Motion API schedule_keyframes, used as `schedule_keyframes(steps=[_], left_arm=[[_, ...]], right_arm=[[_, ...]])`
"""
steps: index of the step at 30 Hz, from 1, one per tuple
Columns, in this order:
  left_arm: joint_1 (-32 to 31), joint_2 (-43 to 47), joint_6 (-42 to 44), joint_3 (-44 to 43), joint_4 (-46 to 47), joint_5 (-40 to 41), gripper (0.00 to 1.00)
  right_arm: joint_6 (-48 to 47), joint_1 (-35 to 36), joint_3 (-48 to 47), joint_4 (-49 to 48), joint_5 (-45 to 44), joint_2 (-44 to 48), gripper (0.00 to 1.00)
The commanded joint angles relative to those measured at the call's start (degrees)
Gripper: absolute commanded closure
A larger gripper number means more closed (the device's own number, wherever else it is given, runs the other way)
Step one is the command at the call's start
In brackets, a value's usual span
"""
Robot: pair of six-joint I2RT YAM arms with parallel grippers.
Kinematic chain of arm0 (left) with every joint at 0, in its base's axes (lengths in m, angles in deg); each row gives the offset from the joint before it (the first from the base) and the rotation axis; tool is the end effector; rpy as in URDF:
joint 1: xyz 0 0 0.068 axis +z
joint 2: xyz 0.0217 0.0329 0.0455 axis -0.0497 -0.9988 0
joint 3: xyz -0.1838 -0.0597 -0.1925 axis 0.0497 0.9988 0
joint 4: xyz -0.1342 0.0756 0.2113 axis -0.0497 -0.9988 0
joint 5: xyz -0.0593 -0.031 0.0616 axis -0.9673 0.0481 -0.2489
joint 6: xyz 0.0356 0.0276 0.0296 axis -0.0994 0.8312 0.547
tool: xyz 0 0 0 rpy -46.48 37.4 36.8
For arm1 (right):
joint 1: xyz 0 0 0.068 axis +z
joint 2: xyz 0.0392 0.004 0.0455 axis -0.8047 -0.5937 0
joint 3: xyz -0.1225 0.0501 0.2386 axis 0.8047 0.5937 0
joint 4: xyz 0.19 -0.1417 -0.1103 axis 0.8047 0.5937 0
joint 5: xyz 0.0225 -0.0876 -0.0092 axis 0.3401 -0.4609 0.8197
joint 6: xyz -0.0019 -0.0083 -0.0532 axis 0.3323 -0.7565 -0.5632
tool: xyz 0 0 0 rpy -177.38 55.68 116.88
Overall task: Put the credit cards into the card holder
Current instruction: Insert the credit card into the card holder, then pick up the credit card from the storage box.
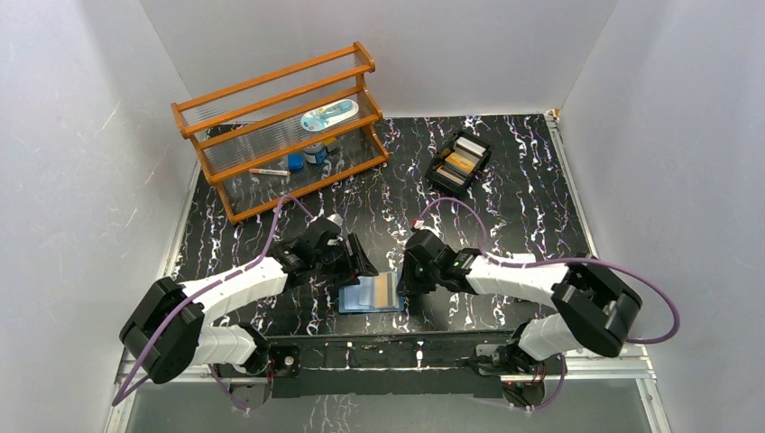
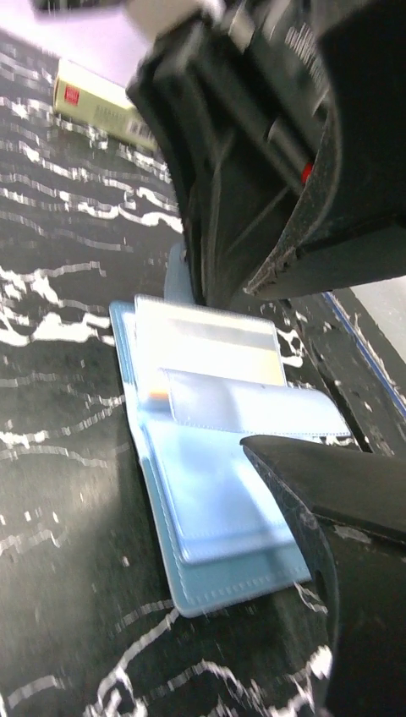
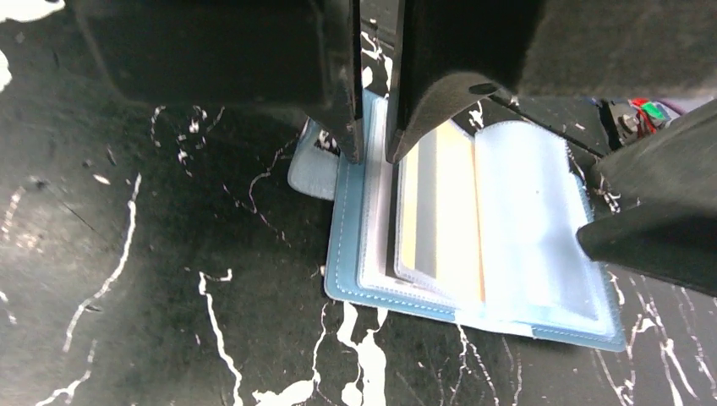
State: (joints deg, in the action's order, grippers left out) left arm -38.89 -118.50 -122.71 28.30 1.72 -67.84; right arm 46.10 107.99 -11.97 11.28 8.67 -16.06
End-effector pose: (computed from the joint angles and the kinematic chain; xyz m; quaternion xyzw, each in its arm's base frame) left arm 0.1820 -0.1724 0.1919 -0.0908 0.9001 -0.3811 0.1905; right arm 0.1557 0.2155 0.1636 -0.0181 0.9404 0.2621 0.2162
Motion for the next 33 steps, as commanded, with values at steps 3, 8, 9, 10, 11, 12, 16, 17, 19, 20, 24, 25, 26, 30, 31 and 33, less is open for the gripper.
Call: schedule_keyframes(steps=[3,8,9,10,11,12,16,17,19,20,24,25,26,30,31,33], left_arm=[[0.29,2.26,2.61,-3.59,-12.46,6.92,0.52],[0.26,3.31,3.71,-5.81,-18.27,10.99,0.54],[0.26,3.82,4.05,-6.24,-19.05,11.59,0.54],[0.25,4.35,4.26,-6.65,-19.9,12.14,0.55],[0.3,4.83,4.37,-6.99,-20.56,12.6,0.55],[0.26,5.35,4.66,-7.38,-21.23,13.07,0.55],[0.25,8.68,6.9,-7.02,-20.58,13.53,0.47],[0.26,9.7,8.03,-7.05,-20.25,13.29,0.44],[0.28,11.7,10.15,-7.32,-20.16,13.26,0.4],[0.27,12.8,11.26,-7.45,-20.22,13.28,0.38],[0.3,17.2,15.56,-7.69,-20.43,13.27,0.34],[0.27,18.47,16.61,-7.81,-20.64,13.34,0.34],[0.26,19.3,17.96,-7.78,-20.94,13.41,0.33],[0.25,21.71,22.2,-7.8,-22.38,13.68,0.32],[0.3,22.14,23.05,-7.66,-22.74,13.72,0.32],[0.25,23.12,24.35,-6.95,-23.07,13.76,0.32]], right_arm=[[-0.36,0.28,-4.12,8.91,-5.85,7.78,0.72],[-7.01,0.05,-7.63,11.6,-10.73,10.81,0.65],[-9.21,-0.21,-9.28,12.83,-12.19,10.86,0.62],[-11.61,-0.68,-11.34,14.26,-13.92,10.58,0.6],[-14.13,-1.22,-13.45,15.43,-15.44,10.11,0.57],[-17.25,-2.02,-15.63,16.6,-16.82,9.49,0.55],[-28.23,-8.08,-23.61,17.74,-20.61,6.37,0.51],[-31.03,-10.38,-24.66,17.47,-20.73,5.32,0.51],[-36.41,-14.89,-28.12,16.5,-21.14,2.71,0.49],[-39.32,-16.93,-29.46,15.85,-21.15,1.31,0.49],[-51.14,-23.64,-33.94,10.7,-21.46,-4.72,0.48],[-54.11,-25.33,-34.21,8.36,-21.82,-5.96,0.48],[-56.74,-26.44,-34.4,6.27,-22.63,-7.21,0.48],[-65.52,-31.31,-39.23,2.41,-22.89,-14.19,0.48],[-67.25,-32.32,-41.5,3.01,-22.21,-16.5,0.48],[-69.94,-33.95,-46.57,5.61,-20.72,-22.02,0.48]])
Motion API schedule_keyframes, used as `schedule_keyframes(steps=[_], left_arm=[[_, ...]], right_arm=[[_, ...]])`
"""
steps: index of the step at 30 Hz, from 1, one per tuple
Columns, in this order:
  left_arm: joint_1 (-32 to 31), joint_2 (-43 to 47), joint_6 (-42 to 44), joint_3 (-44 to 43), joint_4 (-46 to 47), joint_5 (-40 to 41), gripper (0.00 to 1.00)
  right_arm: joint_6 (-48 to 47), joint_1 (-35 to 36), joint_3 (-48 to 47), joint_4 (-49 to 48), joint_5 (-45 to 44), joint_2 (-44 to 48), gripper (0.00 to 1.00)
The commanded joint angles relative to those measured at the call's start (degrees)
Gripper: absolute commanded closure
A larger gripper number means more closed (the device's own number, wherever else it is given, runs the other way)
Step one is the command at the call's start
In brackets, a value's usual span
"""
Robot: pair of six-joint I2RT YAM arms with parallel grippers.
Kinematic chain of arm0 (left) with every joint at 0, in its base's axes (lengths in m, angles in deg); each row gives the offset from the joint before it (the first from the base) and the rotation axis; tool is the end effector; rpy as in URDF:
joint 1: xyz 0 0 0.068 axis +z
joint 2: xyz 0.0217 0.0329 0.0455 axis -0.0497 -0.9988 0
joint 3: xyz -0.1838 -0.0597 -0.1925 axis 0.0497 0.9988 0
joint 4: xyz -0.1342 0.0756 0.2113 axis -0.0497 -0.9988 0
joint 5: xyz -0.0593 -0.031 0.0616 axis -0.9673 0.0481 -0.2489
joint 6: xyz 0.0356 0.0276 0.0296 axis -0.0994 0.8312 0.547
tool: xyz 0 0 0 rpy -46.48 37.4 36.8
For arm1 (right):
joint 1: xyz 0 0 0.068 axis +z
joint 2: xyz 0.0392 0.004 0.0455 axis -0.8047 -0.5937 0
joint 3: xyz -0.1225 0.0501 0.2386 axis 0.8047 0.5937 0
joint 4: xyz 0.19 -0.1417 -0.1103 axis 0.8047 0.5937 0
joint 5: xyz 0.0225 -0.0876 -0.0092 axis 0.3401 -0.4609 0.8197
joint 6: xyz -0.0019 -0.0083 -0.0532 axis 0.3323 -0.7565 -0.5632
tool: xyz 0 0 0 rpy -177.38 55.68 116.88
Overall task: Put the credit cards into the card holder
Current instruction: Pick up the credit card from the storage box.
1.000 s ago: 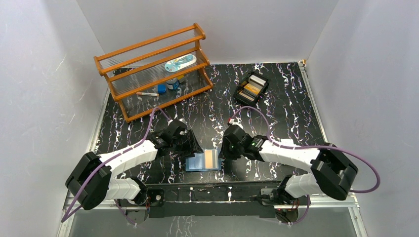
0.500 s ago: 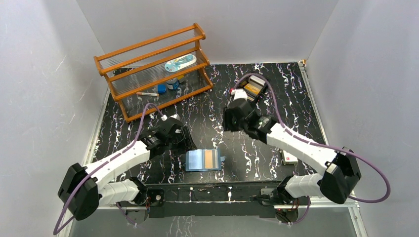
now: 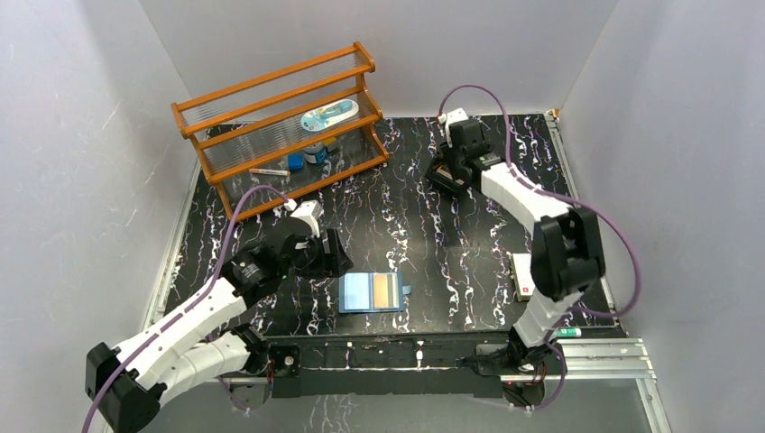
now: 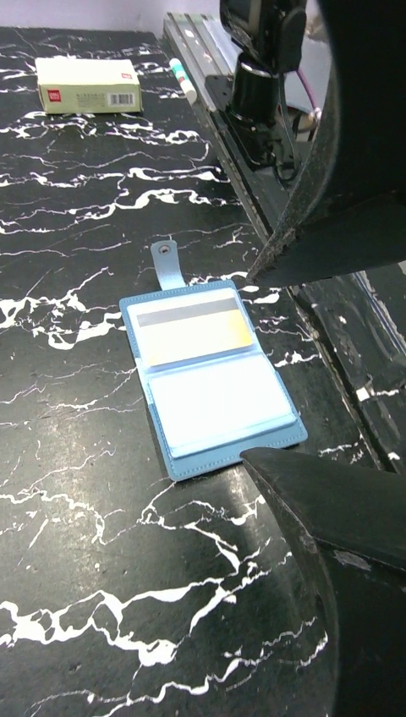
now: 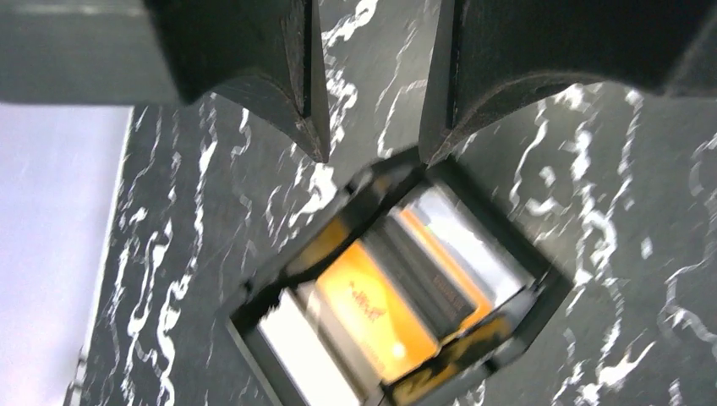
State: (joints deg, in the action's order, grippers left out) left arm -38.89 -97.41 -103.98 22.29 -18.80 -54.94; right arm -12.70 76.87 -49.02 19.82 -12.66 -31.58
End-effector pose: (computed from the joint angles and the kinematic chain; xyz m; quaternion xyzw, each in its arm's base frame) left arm 0.1459 -0.1295 0.2710 0.0094 0.8832 -0.3033 0.3575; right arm 0.3574 0.1386 0.2740 -0.1454 0.8704 -0.1173 0.4555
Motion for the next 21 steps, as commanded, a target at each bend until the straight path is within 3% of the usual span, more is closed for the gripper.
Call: schedule_keyframes(steps=[1,8,21], left_arm=[[0.25,2.45,5.96,-0.56,-2.68,1.02,0.32],[0.25,2.95,5.57,-0.28,-2.42,1.72,0.32],[0.26,3.16,5.41,-0.19,-2.83,2.38,0.31]], right_arm=[[-12.19,-3.41,-12.17,-1.55,1.15,-8.85,0.49],[-20.54,-5.45,-22.1,-1.81,-1.87,-19.75,0.48],[-32.47,-5.71,-25.3,-9.74,-3.89,-28.38,0.5]])
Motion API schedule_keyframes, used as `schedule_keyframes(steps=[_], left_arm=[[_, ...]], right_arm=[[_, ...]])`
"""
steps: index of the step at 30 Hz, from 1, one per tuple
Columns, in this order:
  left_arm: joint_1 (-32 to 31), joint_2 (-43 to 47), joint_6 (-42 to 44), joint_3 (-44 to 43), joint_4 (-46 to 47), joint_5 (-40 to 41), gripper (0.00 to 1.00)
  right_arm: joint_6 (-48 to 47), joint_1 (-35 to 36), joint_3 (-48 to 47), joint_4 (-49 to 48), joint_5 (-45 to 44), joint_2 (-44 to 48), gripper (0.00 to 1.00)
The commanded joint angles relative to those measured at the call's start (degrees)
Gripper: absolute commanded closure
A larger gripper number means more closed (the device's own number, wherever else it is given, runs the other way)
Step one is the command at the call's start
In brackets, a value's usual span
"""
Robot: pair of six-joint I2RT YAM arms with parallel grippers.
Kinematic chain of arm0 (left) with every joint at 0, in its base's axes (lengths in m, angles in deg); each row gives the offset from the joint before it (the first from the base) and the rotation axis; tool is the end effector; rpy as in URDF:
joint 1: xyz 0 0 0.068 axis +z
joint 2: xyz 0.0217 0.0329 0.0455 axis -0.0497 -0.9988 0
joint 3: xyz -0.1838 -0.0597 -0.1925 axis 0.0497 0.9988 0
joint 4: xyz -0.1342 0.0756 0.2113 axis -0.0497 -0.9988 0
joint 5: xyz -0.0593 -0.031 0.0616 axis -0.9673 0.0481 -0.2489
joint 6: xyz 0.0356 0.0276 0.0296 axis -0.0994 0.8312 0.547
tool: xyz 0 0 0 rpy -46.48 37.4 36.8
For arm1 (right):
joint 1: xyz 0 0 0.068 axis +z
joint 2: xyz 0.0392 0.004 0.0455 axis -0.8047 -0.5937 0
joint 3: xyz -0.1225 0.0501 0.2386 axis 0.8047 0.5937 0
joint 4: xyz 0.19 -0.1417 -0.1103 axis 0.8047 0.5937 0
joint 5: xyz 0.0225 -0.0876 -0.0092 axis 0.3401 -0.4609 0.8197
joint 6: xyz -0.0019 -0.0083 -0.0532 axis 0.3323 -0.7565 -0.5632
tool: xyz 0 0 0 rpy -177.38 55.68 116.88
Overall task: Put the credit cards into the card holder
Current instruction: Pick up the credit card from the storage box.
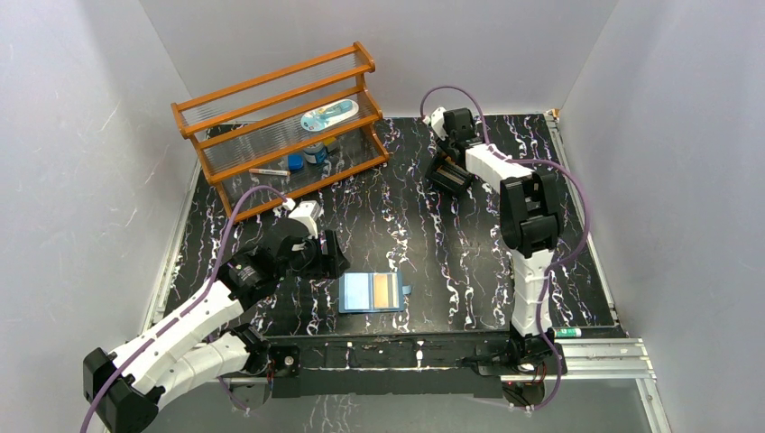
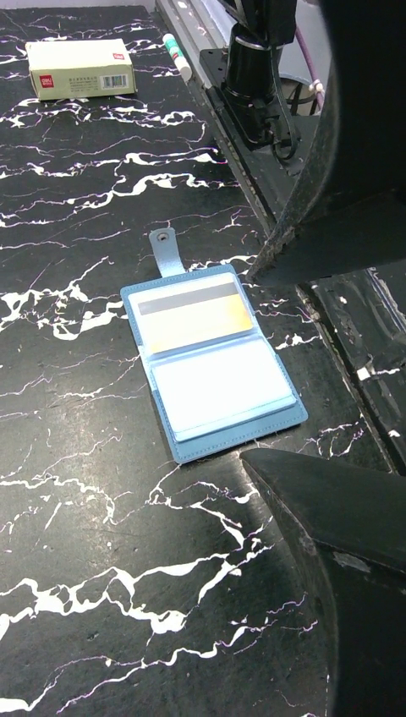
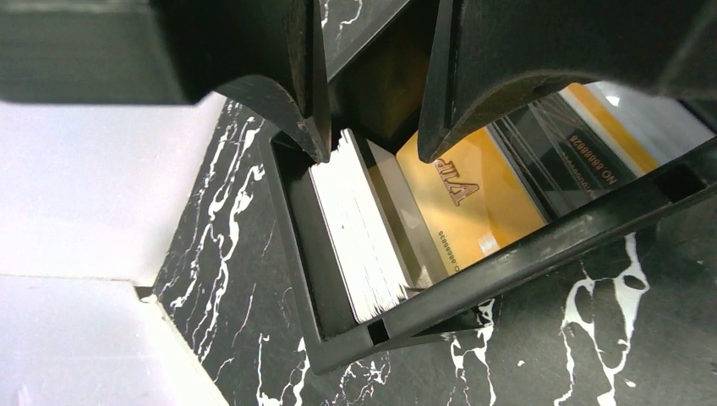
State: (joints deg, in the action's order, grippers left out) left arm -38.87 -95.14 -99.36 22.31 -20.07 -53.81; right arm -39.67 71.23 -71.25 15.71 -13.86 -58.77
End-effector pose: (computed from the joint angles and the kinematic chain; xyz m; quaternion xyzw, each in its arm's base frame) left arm 0.1406 -0.1238 0.2757 0.0399 0.8783 -0.2865 0.3807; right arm 0.4757 0.1359 0.2094 -0.3017 0.8310 -0.2492 0.3954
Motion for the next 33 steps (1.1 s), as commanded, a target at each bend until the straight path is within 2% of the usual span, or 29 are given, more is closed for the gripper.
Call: schedule_keyframes(steps=[1,14,20,26,33], left_arm=[[0.23,1.05,0.69,-0.13,-1.69,1.35,0.31],[0.28,1.71,0.49,-0.36,-2.49,2.63,0.31],[0.23,1.65,0.38,-0.24,-2.41,2.94,0.31],[0.26,1.29,0.35,-0.31,-2.32,3.07,0.31],[0.23,1.56,0.32,-0.24,-2.32,3.38,0.3]], right_arm=[[-6.45,-0.07,-3.29,-5.76,-2.93,-1.72,0.5],[-9.66,-0.23,-4.03,-7.04,-4.46,-5.14,0.53],[-10.72,-0.25,-4.66,-8.21,-6.61,-5.61,0.59],[-10.37,-0.34,-4.97,-8.17,-6.16,-5.02,0.69],[-9.2,-0.6,-4.85,-7.6,-4.85,-4.94,0.7]])
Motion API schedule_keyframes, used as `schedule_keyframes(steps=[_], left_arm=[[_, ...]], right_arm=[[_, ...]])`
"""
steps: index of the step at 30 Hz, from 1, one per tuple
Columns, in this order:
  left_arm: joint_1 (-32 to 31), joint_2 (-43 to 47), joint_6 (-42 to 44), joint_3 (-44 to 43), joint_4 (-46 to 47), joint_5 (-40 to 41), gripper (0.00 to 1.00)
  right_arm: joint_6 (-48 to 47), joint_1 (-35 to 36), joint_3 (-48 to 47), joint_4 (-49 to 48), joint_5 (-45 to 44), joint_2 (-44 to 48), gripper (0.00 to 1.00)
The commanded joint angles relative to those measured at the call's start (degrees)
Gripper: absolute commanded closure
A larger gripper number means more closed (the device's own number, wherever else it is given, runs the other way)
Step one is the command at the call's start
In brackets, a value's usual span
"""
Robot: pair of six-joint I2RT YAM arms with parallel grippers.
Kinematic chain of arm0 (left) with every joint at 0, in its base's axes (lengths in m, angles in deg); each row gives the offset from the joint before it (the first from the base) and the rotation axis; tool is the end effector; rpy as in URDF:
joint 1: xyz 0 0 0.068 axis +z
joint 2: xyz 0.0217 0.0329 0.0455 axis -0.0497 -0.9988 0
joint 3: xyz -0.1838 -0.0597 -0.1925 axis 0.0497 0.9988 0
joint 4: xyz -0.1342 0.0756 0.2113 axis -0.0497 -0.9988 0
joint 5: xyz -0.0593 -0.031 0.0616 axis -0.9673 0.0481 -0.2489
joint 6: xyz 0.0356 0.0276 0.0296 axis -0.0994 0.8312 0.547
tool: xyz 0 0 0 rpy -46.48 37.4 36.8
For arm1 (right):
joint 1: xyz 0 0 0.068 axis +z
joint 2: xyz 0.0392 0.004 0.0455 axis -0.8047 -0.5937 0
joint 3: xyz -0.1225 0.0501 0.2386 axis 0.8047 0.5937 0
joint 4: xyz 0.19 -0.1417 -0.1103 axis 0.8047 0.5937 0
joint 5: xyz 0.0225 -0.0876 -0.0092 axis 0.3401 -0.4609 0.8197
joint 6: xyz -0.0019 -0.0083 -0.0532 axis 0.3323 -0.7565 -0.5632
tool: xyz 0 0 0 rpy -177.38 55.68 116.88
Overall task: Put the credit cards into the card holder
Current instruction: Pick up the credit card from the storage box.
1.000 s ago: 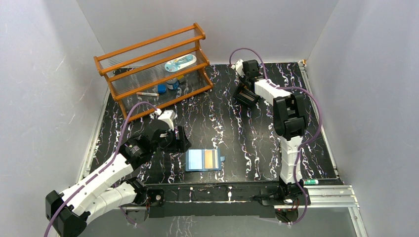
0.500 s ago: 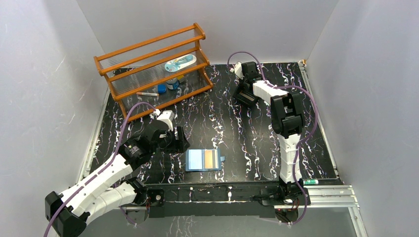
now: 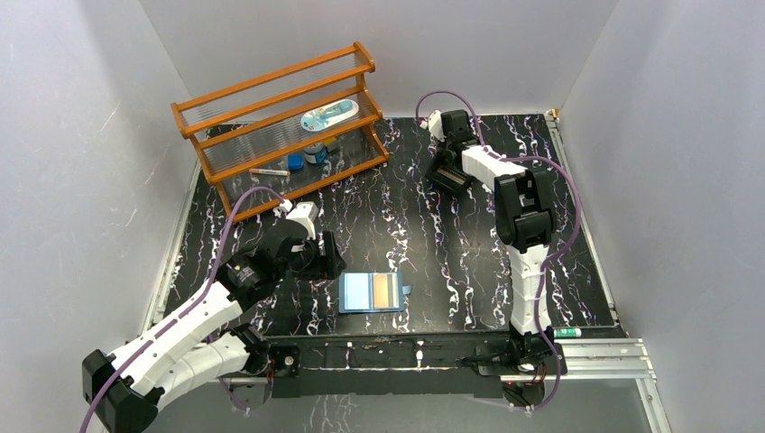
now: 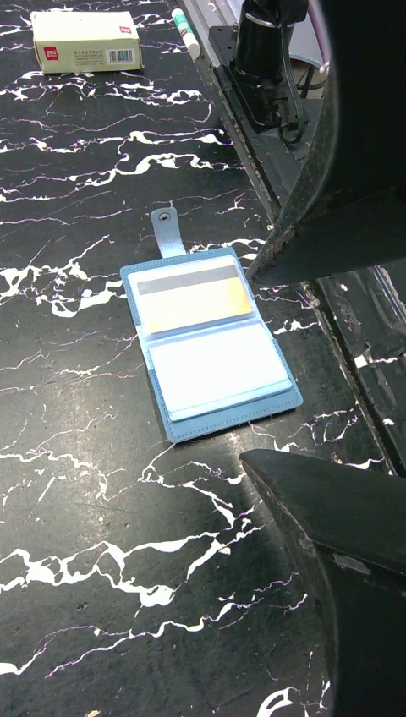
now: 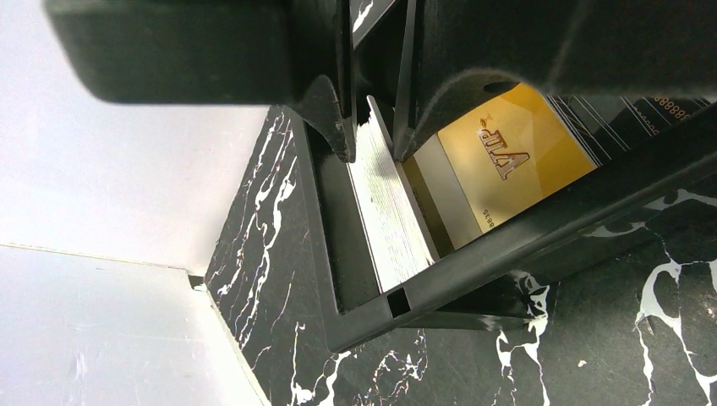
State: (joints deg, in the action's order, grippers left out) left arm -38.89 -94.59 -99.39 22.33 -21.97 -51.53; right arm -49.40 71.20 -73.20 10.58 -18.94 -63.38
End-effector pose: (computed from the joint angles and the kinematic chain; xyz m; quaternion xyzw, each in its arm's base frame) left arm 0.1388 -0.1204 0.2742 0.0310 0.8839 -0.2661 0.3832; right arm 0.4917 0.1378 0.1902 -0.3410 0.7987 -0.3205 0.3783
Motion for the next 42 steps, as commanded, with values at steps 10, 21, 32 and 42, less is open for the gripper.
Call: schedule_keyframes(steps=[10,21,32,42], left_arm=[[0.3,0.83,0.37,-0.26,-0.33,1.26,0.3],[0.25,1.1,0.28,-0.2,-0.33,1.68,0.3],[0.3,0.92,-0.05,0.11,-0.15,1.59,0.3],[0.25,1.04,-0.82,0.41,-0.07,1.03,0.3]], right_arm=[[1.11,-0.58,-1.75,-2.38,0.88,-1.55,0.62],[0.62,-0.66,-2.63,-2.33,0.58,-2.16,0.68],[0.9,-0.66,-3.45,-2.13,0.05,1.99,0.73],[2.98,-0.7,-1.52,-0.64,0.76,4.8,0.76]])
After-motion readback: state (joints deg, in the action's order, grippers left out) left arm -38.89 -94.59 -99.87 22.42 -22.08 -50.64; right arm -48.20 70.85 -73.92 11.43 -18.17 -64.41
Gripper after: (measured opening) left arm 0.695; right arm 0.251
